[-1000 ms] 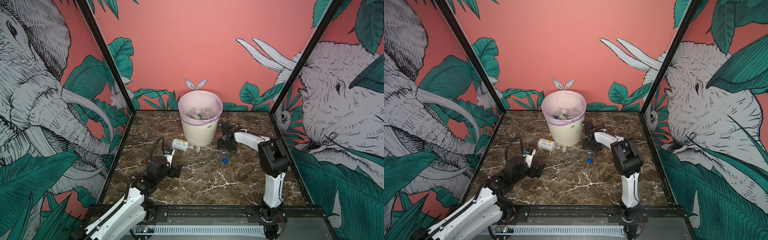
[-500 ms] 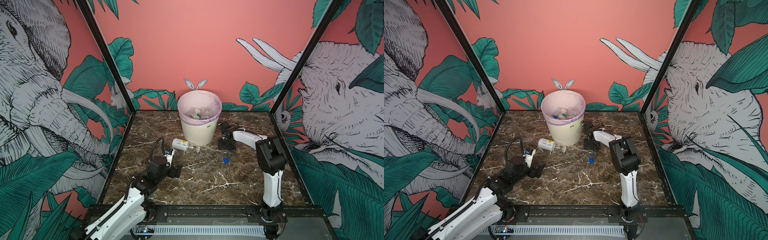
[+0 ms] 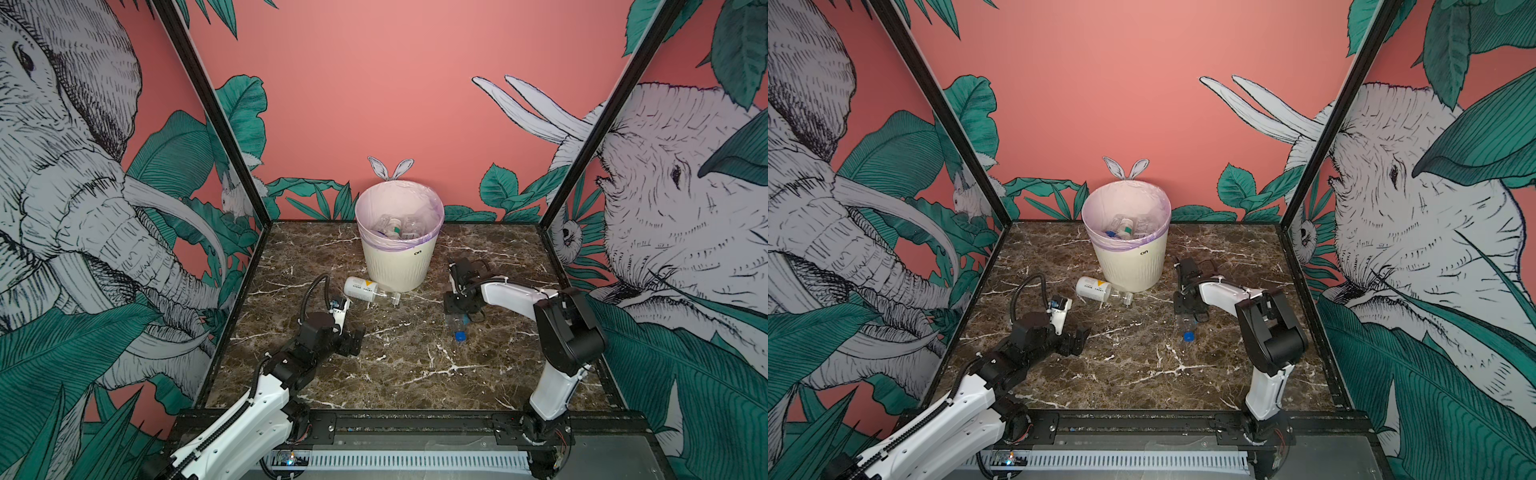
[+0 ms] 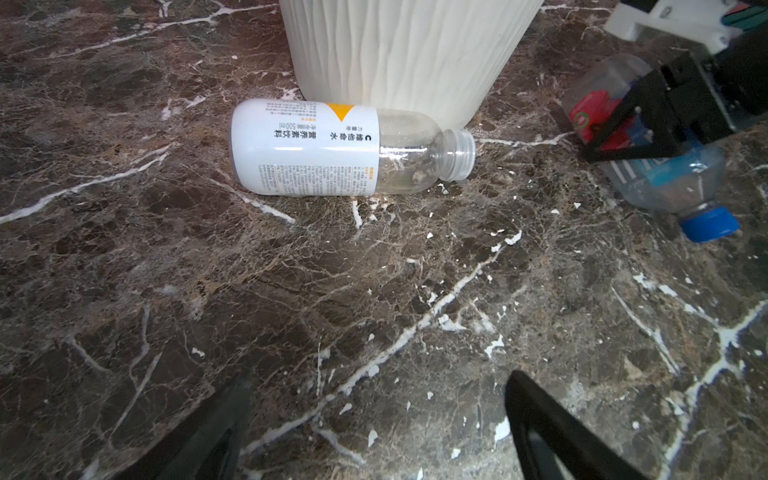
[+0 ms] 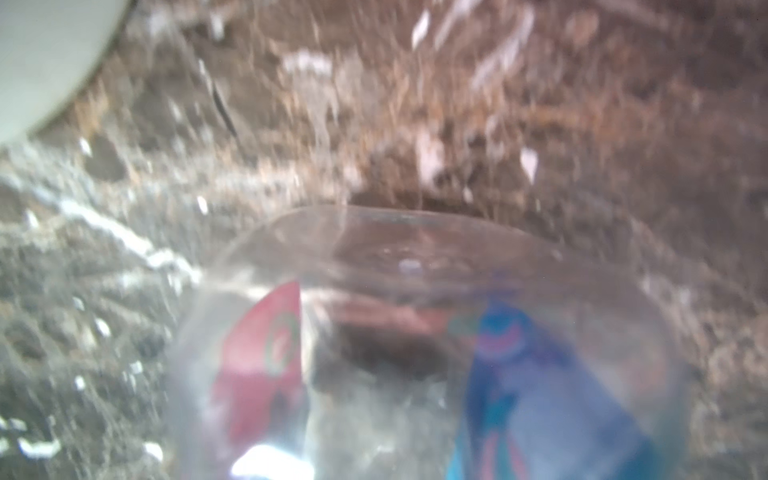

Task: Throw the plastic bottles in the bin
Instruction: 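Lower the right gripper onto the blue-capped bottle's base and close it, then lift the blue-capped bottle with the right gripper and carry it over the bin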

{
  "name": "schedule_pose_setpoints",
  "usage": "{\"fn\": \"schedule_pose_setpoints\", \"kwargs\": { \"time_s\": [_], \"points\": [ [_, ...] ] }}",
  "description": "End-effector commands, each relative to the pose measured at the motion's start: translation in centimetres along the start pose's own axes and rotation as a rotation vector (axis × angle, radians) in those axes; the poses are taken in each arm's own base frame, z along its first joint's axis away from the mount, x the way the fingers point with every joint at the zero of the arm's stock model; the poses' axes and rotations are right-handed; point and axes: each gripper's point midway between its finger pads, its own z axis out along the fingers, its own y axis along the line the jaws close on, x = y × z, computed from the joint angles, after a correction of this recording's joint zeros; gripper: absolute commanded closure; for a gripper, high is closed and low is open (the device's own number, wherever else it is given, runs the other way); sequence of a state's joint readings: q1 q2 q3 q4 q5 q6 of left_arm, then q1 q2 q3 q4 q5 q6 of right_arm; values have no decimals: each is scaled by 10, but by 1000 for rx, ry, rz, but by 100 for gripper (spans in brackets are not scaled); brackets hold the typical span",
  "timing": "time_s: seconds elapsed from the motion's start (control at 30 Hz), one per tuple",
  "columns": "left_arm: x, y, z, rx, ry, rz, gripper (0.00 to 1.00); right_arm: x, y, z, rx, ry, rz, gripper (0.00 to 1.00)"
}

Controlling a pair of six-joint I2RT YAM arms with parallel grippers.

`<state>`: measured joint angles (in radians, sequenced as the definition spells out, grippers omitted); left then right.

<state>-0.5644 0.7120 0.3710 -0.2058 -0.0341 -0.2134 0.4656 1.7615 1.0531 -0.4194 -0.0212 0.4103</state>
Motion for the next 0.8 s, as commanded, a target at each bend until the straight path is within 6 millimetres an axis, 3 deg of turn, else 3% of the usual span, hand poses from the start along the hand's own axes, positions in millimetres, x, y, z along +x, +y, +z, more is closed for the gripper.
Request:
{"fn": "schedule_pose_setpoints", "kwargs": {
  "time_s": [0.0, 0.4, 0.53, 0.77],
  "points": [
    [0, -2, 2, 9, -4, 8, 4, 0, 2, -18, -24, -103, -39, 66],
    [1, -2, 3, 10, 5, 10, 4, 29, 2, -87, -136, -423, -69, 69],
    [1, -2, 3, 10, 6, 10, 4, 26, 10, -134, -164, -571, -95, 70],
    [1, -2, 3, 9, 5, 10, 4, -8, 36, -264, -241, -833, -133, 71]
  ]
}}
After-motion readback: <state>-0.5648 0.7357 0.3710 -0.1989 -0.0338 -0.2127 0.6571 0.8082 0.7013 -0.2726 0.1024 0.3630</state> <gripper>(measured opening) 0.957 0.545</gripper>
